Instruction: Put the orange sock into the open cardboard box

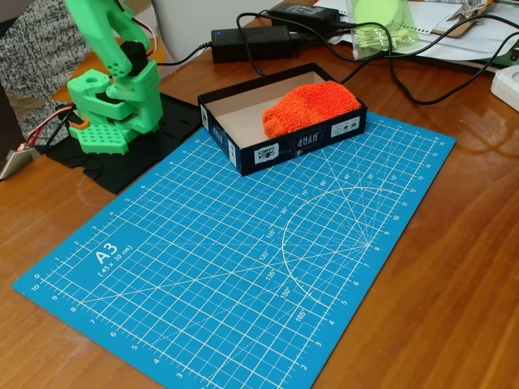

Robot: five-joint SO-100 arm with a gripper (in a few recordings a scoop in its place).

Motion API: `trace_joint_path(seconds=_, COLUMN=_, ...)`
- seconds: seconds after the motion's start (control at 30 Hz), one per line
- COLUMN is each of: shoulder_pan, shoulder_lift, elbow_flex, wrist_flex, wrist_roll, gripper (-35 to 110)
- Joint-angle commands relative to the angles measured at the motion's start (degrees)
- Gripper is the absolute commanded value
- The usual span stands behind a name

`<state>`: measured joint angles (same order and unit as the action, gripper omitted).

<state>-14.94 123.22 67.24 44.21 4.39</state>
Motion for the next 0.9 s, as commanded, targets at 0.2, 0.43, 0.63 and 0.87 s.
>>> trace_joint_path(seconds=0.2, shoulder_pan=8.3, shoulder_lift=17.1, elbow_flex=-0.4, wrist_flex=-23.7, wrist_roll=3.4, gripper=0)
trace_joint_path(seconds=0.43, shoulder_pan=9.4, shoulder_lift=40.4, elbow_flex=11.3, wrist_flex=-36.7, wrist_roll=10.7, gripper=0)
trace_joint_path(seconds=0.63, shoulder_pan=11.0, shoulder_lift=57.9, elbow_flex=19.6, wrist_flex=-38.0, wrist_roll=16.3, gripper=0)
trace_joint_path(seconds=0.87, shoulder_pan=11.6, shoulder_lift=67.7, elbow_flex=34.5, wrist_flex=-23.2, wrist_roll=15.3, gripper=0)
